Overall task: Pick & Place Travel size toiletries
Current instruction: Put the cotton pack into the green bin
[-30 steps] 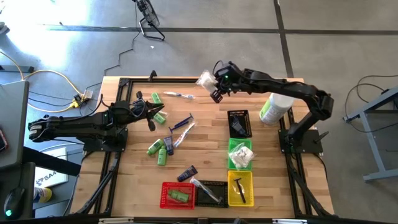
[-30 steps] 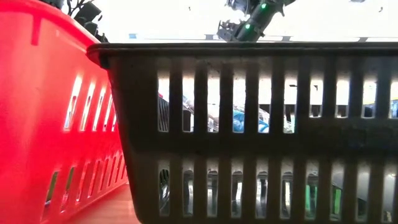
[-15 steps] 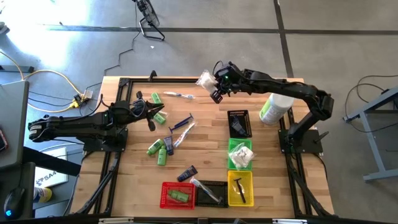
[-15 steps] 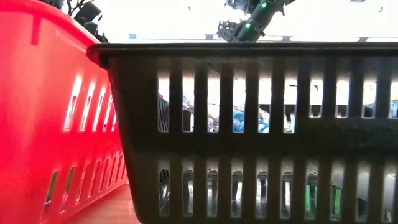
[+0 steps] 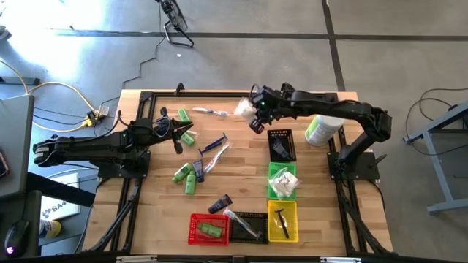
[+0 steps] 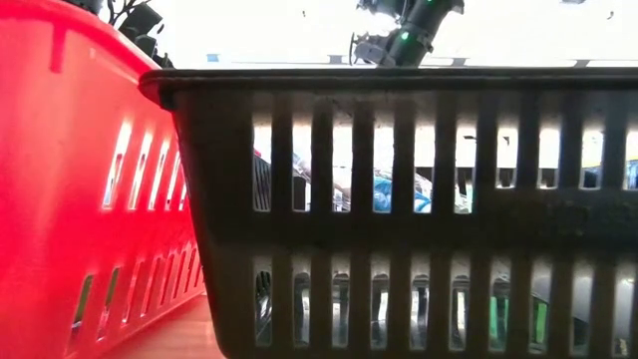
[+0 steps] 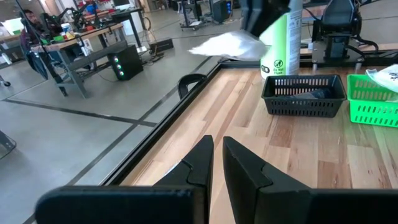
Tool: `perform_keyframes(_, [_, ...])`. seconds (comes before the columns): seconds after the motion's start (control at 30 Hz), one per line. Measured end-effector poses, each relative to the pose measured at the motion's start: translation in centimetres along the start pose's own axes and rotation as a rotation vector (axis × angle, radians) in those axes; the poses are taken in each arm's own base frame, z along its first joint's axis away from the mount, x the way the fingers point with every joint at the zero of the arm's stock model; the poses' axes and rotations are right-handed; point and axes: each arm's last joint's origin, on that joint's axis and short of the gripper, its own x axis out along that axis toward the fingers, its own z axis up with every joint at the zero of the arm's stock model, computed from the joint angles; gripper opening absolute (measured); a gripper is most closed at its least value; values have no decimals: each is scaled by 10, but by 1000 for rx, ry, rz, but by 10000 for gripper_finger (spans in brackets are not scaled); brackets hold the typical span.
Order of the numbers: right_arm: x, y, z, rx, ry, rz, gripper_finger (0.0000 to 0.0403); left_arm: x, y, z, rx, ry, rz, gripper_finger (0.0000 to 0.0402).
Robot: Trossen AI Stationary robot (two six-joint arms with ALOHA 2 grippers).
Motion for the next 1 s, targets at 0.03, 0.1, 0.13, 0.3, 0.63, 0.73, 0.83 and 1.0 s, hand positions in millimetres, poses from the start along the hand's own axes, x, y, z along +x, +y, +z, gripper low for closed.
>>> perform_keyframes(0.03, [-1, 4, -2, -4, 10, 4, 4, 0, 0, 0, 0, 0, 0, 30])
perform_keyframes(0.1, [-2, 10, -6, -7, 29, 12, 4, 0, 0, 0, 0, 0, 0, 30])
perform_keyframes(0.13, [-3, 14, -8, -8, 42, 15, 4, 0, 0, 0, 0, 0, 0, 30])
perform_keyframes(0.3, [-8, 31, -21, -10, 104, 8, 4, 0, 0, 0, 0, 0, 0, 30])
perform_keyframes(0.63, [-32, 63, -54, 17, 196, -76, 4, 0, 0, 0, -1, 0, 0, 30])
perform_keyframes(0.73, [-41, 71, -67, 30, 243, -107, 4, 0, 0, 0, -1, 1, 0, 30])
perform_keyframes(0.83, [-48, 77, -79, 50, 297, -145, 4, 0, 0, 0, -1, 0, 0, 30])
perform_keyframes(1.0, [-59, 90, -96, 66, 352, -163, 4, 0, 0, 0, -3, 0, -1, 30])
